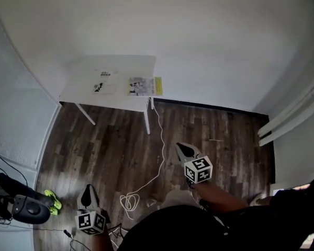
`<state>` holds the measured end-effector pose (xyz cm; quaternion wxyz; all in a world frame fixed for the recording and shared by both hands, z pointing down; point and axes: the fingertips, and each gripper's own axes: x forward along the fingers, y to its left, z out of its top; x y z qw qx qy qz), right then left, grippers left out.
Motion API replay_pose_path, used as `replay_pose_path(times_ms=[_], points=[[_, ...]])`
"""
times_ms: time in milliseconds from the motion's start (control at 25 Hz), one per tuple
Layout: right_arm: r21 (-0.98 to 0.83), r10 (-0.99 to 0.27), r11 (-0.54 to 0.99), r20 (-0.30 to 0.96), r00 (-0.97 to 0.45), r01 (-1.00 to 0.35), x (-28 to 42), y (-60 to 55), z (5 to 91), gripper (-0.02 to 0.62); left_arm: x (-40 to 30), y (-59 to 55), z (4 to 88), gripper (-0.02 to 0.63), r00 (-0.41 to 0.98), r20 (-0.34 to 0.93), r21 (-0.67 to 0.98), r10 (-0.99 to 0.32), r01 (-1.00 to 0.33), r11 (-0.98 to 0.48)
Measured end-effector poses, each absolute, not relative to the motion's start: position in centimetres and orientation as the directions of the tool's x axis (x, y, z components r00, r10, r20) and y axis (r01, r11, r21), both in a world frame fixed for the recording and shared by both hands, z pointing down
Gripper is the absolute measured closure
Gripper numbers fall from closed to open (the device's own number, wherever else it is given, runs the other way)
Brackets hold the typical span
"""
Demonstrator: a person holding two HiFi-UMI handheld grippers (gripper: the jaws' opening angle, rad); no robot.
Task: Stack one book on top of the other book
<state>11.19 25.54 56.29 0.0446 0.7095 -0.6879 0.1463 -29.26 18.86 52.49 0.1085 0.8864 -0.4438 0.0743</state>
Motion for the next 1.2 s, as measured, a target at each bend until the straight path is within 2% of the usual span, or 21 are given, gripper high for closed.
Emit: replay_pose_path(times_ms=[160, 480, 640, 920, 1200], points=[[-0.171, -0.965, -0.091, 0.257, 0.045, -0.981, 11.9, 25.6, 56.4, 0.592, -28.4, 17.1, 53.5, 0.601, 0.619, 0.253, 0.132, -0.744, -0.784, -0.607], [-0.195, -0.958, -0.083, 0.285, 0.024, -0.977, 13.4, 21.4, 58.3, 0.593, -27.0, 12.7, 53.4, 0.601, 0.593, 0.275, 0.124, -0.757, -0.802, -0.584], [-0.202, -0.956, -0.072, 0.293, 0.010, -0.977, 14.8, 16.9, 57.9, 0.592, -25.0, 10.5, 51.4, 0.601, 0.604, 0.268, 0.114, -0.750, -0.793, -0.598], [-0.306, -0.976, -0.020, 0.214, -0.048, -0.952, 15.9, 5.7, 54.5, 0.592, -21.7, 2.1, 48.9, 0.601, 0.601, 0.261, 0.114, -0.755, -0.796, -0.594], [-0.268, -0.963, -0.010, 0.263, -0.063, -0.963, 20.2, -0.1, 55.0, 0.592, -20.7, -2.4, 47.5, 0.601, 0.532, 0.230, 0.102, -0.815, -0.846, -0.523]])
